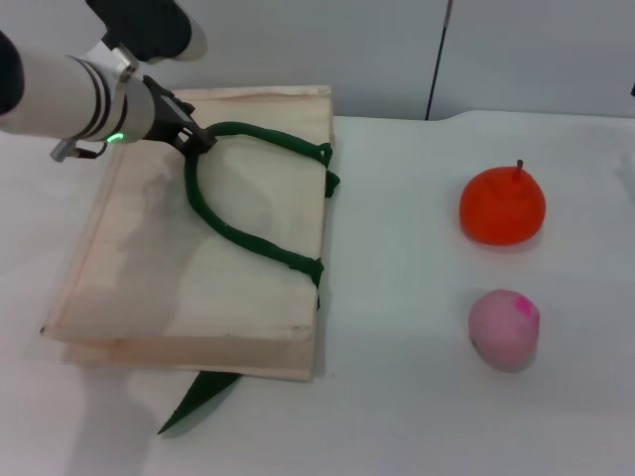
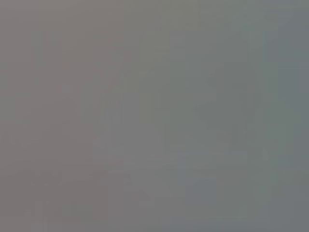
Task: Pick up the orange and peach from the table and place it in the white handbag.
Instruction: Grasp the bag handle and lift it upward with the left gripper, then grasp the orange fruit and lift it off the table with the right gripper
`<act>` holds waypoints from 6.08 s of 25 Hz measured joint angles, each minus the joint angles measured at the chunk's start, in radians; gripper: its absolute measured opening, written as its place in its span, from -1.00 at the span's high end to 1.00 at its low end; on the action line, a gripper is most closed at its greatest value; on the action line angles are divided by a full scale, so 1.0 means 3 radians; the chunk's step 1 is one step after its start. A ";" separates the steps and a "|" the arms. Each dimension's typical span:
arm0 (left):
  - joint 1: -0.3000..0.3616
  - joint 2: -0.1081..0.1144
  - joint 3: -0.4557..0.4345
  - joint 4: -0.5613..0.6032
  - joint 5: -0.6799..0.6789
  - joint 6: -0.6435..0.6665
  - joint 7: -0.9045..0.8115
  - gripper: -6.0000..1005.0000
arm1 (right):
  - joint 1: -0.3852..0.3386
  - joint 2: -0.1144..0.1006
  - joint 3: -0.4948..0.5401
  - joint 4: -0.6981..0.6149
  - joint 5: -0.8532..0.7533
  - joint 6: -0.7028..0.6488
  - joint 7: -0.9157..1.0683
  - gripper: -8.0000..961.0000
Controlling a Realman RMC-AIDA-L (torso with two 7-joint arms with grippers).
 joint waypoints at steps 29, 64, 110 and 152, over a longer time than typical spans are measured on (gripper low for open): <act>-0.0068 -0.0005 0.0224 -0.0342 -0.0183 0.0372 -0.0010 0.46 | 0.0031 0.0005 -0.0001 0.0035 0.0000 -0.0004 0.0000 -0.71; 0.0178 -0.0003 0.0253 0.0480 -0.0352 0.0144 -0.0216 0.73 | 0.0009 0.0004 -0.0090 0.0072 -0.0002 -0.0029 0.0001 -0.72; 0.0735 0.0015 0.0321 0.3045 0.0497 -0.1424 -0.0939 0.75 | -0.1260 0.0008 -0.1620 -0.2940 -0.4097 0.0463 0.5059 -0.73; 0.0606 0.0015 0.0183 0.3576 0.0516 -0.1887 -0.0953 0.75 | -0.0304 -0.0028 -0.1540 -0.1634 -0.4695 0.0367 0.5427 -0.83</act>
